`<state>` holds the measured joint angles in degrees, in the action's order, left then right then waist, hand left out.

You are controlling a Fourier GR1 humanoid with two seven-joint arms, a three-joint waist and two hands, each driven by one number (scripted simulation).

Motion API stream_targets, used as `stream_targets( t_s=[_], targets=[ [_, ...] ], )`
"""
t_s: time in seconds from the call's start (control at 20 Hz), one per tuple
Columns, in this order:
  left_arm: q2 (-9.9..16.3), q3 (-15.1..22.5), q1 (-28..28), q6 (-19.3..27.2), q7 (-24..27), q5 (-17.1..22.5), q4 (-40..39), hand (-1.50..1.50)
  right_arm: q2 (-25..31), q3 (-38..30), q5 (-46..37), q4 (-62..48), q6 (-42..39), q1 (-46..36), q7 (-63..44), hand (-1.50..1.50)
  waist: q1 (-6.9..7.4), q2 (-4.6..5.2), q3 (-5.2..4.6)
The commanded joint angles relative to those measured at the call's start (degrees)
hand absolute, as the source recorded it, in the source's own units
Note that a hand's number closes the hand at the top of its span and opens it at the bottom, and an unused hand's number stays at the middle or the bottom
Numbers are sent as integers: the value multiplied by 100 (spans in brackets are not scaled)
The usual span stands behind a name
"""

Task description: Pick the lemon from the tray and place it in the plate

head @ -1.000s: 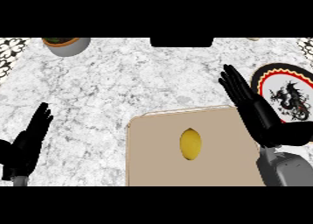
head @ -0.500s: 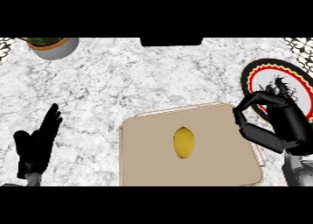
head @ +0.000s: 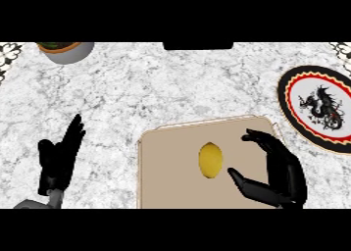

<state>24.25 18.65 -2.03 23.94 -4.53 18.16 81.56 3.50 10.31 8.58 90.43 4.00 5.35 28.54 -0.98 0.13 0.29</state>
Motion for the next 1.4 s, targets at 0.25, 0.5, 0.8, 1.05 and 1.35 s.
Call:
stream_targets(
  t_s=[0.25,0.5,0.8,1.05,1.35],
  targets=[
    [-188,89,-240,69,-238,-233,-142,0,956,97,-1717,-813,351,-84,574,-150,79,-2,-33],
    [-195,36,-196,73,-435,-241,75,0,1507,451,-2458,385,311,-87,-1154,-150,56,-32,-40],
    [-132,-5,-49,-5,-429,-341,197,0,1954,821,-2795,394,-713,-656,-2425,-150,141,-16,-35],
    [-319,-129,-284,-94,-484,-485,-28,0,1686,1125,-2981,263,-1208,-989,-3116,-150,112,-10,-31],
    [-477,-329,-405,-235,-728,-765,-7,0,1206,1315,-3370,215,-1330,-938,-3474,-150,85,-13,-30]
  ],
)
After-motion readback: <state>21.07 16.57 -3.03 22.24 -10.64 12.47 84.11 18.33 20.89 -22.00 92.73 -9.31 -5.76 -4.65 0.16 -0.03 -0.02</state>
